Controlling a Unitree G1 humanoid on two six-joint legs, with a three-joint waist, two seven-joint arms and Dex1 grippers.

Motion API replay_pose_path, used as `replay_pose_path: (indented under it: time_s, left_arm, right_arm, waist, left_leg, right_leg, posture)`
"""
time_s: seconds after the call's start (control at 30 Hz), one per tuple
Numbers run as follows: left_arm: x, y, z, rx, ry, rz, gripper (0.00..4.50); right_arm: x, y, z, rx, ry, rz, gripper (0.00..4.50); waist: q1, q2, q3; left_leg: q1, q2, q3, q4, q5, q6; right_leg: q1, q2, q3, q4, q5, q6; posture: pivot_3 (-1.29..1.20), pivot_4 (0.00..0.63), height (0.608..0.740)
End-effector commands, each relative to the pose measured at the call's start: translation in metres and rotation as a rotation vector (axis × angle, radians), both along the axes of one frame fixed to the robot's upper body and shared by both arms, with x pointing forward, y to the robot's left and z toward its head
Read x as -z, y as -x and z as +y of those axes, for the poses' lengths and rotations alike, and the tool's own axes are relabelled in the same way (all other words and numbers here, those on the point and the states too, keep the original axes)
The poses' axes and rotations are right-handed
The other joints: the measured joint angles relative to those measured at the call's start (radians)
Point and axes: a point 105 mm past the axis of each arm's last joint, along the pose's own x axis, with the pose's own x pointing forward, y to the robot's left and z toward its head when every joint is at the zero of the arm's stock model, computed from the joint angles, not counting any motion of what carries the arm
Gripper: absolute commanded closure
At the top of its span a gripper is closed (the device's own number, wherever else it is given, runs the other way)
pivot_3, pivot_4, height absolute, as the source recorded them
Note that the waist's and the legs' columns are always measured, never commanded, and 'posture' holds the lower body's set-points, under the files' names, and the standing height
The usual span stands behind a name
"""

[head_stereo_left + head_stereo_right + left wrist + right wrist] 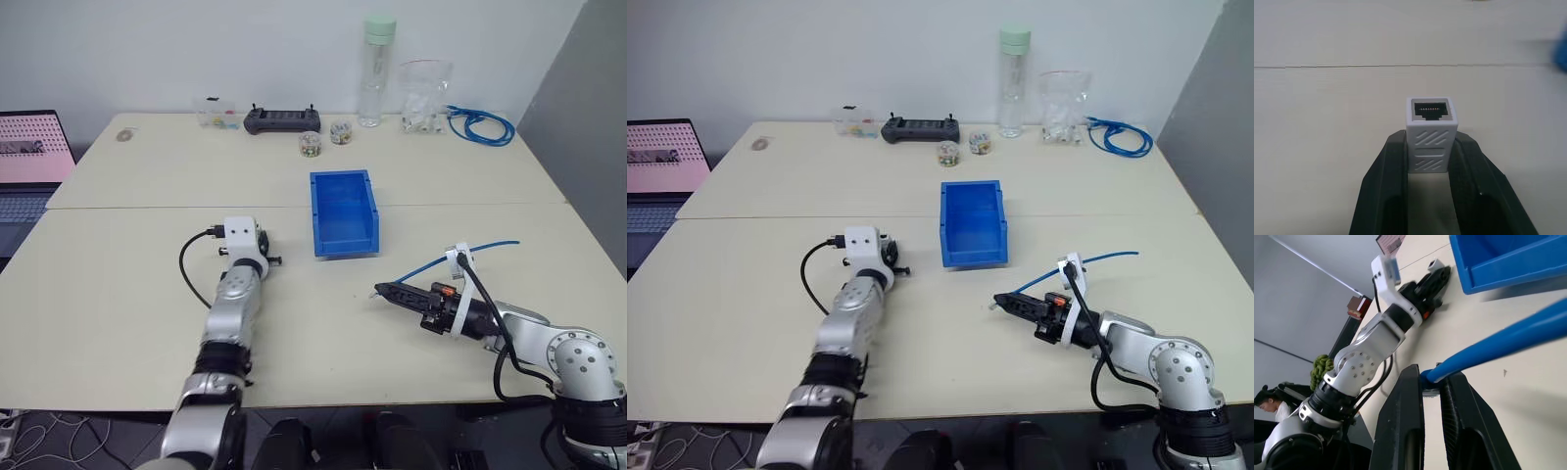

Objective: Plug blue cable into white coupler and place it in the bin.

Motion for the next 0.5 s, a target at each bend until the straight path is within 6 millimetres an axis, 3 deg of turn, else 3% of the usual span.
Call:
replay_pose_path:
  time_s: [0.03, 0.1, 0.23, 0.5]
  left_arm:
    - [-0.009, 0.061, -0.031, 0.538, -0.031, 0.032, 3.72]
    - [-0.005, 0.082, -0.039, 0.690, -0.052, 0.064, 3.72]
    - [0.004, 0.114, -0.073, 1.036, -0.055, 0.114, 3.72]
    - [0.016, 0.101, -0.101, 1.250, -0.135, 0.068, 3.72]
  right_arm:
    - [-0.027, 0.012, 0.007, -0.097, 0.028, -0.138, 4.32]
    - [-0.031, 0.013, 0.011, -0.128, 0.054, -0.171, 4.32]
    - [-0.039, 0.016, 0.028, -0.245, 0.117, -0.272, 4.32]
    - [-0.020, 0.012, 0.040, -0.383, 0.309, -0.442, 4.32]
  waist:
    - [-0.007, 0.000, 0.000]
    - [-0.003, 0.002, 0.001]
    - [0.013, 0.005, 0.003]
    - [0.021, 0.004, 0.003]
  left_leg:
    - [0.000, 0.000, 0.000, 0.000, 0.000, 0.000]
    - [0.000, 0.000, -0.001, 0.000, 0.000, 0.000]
    - [0.000, -0.001, -0.002, 0.001, 0.000, 0.001]
    - [-0.002, -0.001, -0.002, 0.001, 0.001, 0.002]
  right_leg:
    - [0.000, -0.001, 0.000, 0.000, -0.001, -0.001]
    - [0.000, -0.002, 0.000, 0.000, -0.001, -0.002]
    - [0.001, -0.003, -0.001, -0.002, -0.003, 0.002]
    - [0.000, -0.002, -0.002, -0.003, 0.000, -0.001]
  posture:
    - [0.00, 0.150, 0.740]
    - [0.00, 0.150, 0.740]
    - [0.00, 0.150, 0.740]
    - [0.00, 0.150, 0.740]
